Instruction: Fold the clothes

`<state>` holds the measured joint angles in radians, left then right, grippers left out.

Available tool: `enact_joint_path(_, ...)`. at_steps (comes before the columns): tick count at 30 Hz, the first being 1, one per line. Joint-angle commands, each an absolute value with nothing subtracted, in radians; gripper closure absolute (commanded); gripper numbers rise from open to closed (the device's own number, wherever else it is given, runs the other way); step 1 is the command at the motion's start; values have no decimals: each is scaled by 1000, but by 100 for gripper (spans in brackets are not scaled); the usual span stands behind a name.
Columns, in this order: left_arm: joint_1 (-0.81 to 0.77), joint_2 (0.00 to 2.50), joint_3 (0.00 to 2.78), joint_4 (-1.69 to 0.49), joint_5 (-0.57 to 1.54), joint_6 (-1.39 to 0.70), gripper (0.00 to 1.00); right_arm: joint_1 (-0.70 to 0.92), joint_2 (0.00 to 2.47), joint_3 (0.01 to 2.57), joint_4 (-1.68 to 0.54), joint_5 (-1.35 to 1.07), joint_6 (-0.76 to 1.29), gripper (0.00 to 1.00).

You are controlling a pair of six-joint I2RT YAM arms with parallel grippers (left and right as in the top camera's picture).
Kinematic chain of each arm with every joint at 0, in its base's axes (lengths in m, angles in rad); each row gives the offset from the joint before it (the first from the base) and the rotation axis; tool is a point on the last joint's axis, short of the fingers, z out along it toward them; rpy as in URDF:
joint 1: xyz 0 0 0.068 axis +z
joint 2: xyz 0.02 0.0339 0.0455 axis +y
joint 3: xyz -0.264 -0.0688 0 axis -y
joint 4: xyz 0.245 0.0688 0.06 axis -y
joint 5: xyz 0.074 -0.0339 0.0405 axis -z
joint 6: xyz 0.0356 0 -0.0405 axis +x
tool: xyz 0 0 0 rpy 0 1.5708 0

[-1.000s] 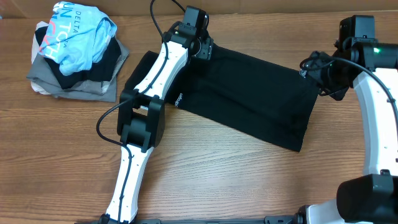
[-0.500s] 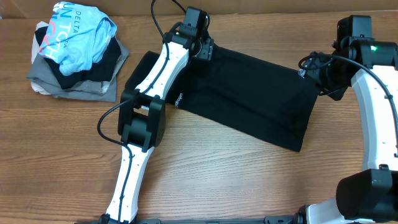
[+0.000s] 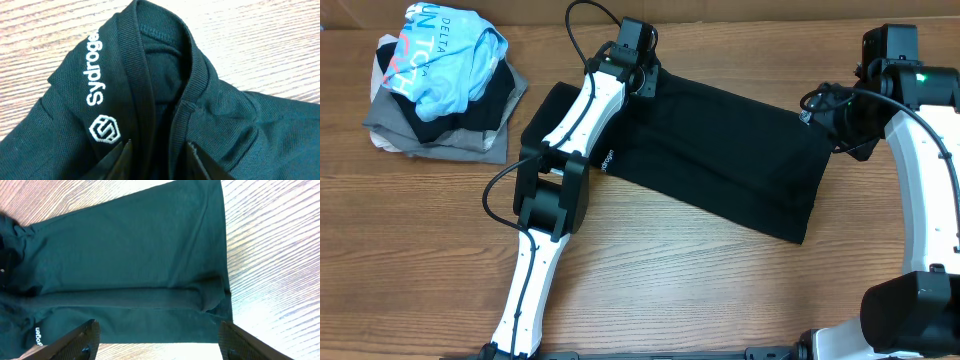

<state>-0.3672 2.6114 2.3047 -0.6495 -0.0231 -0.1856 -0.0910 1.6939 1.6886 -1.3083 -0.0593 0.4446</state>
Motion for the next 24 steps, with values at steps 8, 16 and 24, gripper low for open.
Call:
enact_joint_path(8, -364, 2600, 2413, -689, -33, -192, 96, -94, 1700, 1701, -1304, -46, 441, 21)
enact_joint_path(16, -353, 2525, 2703, -935, -34, -187, 96, -94, 1700, 1701, -1303, -45, 437, 21)
enact_joint_path(24, -352, 2503, 2844, -1262, -46, -187, 96, -95, 1736, 1701, -1209, 44, 418, 23)
